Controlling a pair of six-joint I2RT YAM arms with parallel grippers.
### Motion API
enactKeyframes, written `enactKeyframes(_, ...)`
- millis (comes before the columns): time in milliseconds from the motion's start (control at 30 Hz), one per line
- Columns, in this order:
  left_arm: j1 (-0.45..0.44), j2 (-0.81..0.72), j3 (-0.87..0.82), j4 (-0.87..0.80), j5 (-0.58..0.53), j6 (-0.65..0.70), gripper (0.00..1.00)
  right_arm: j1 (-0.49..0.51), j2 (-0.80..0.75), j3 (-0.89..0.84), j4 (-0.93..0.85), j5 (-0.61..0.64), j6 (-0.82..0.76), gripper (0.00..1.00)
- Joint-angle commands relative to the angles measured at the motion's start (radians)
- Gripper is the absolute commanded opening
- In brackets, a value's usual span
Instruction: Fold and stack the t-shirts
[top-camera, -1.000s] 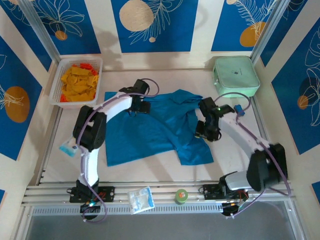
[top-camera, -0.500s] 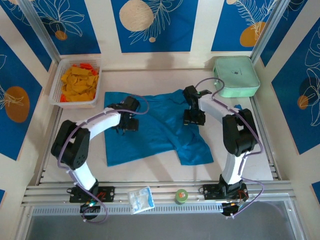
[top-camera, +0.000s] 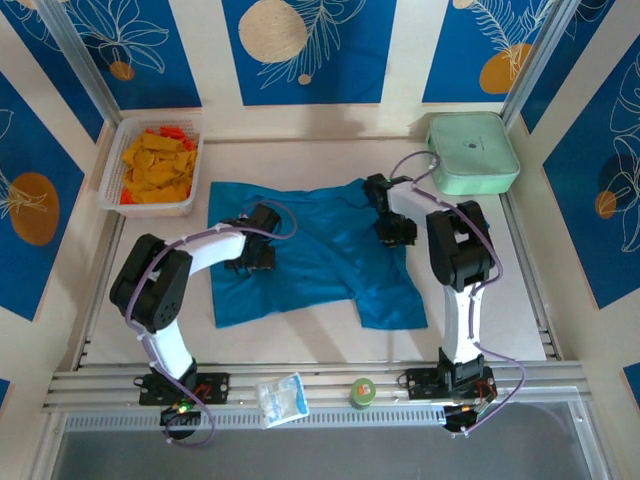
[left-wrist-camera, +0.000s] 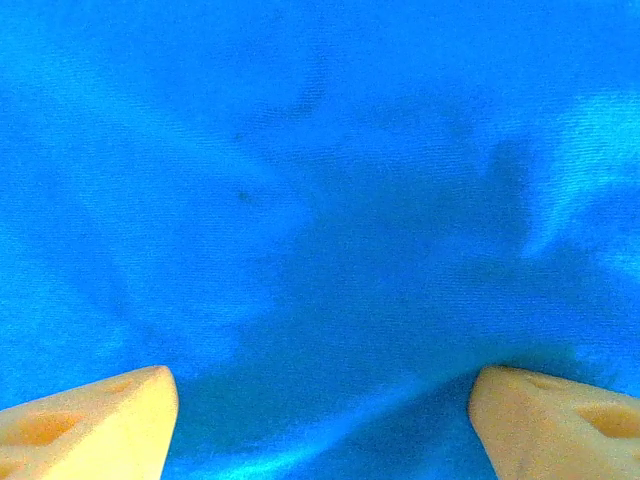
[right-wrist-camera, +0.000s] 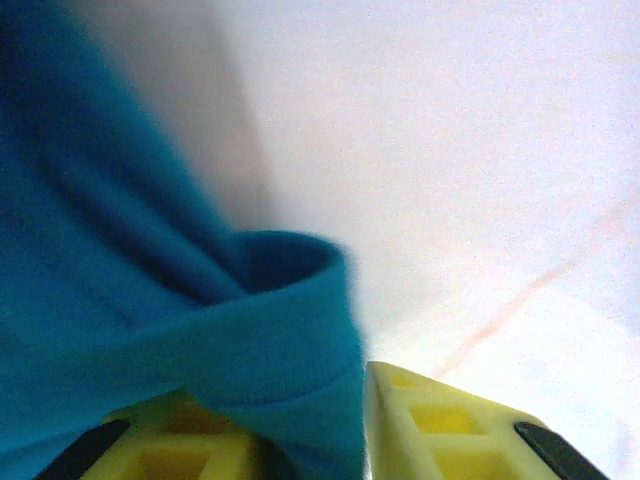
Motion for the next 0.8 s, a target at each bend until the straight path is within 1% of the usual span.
enactKeyframes(0, 0.013, 0.068, -0.071, -0.084, 0.000, -0.003, 0.80, -0.098, -0.097, -0.076, -0.004, 0.029, 0.006, 0.32)
enactKeyframes(100, 0.013, 0.083, -0.064, -0.089, -0.003, -0.007, 0.79, -0.181, -0.131, -0.129, 0.030, -0.012, -0.002, 0.33)
enactKeyframes(167, 0.013, 0.088, -0.060, -0.091, -0.002, -0.007, 0.79, -0.217, -0.148, -0.148, 0.044, -0.037, -0.006, 0.33)
enactKeyframes(233, 0.013, 0.085, -0.059, -0.088, 0.008, -0.006, 0.79, -0.232, -0.166, -0.156, 0.054, -0.059, -0.011, 0.33)
enactKeyframes(367, 0.003, 0.046, -0.030, -0.092, 0.030, 0.011, 0.79, -0.223, -0.211, -0.143, 0.032, -0.094, -0.010, 0.33)
enactKeyframes(433, -0.002, 0.026, 0.003, -0.116, 0.032, 0.020, 0.80, -0.209, -0.245, -0.131, 0.023, -0.124, -0.011, 0.36)
enactKeyframes(533, -0.010, 0.000, 0.066, -0.163, 0.022, 0.035, 0.81, -0.180, -0.301, -0.099, 0.017, -0.182, -0.026, 0.42)
enactKeyframes(667, -0.010, -0.025, 0.149, -0.224, 0.002, 0.051, 0.83, -0.156, -0.332, -0.042, 0.073, -0.355, -0.075, 0.48)
enactKeyframes(733, -0.010, -0.027, 0.186, -0.239, 0.002, 0.060, 0.84, -0.156, -0.298, 0.004, 0.102, -0.439, -0.106, 0.48)
enactKeyframes(767, -0.010, -0.024, 0.206, -0.245, 0.005, 0.065, 0.84, -0.156, -0.265, 0.040, 0.106, -0.449, -0.122, 0.47)
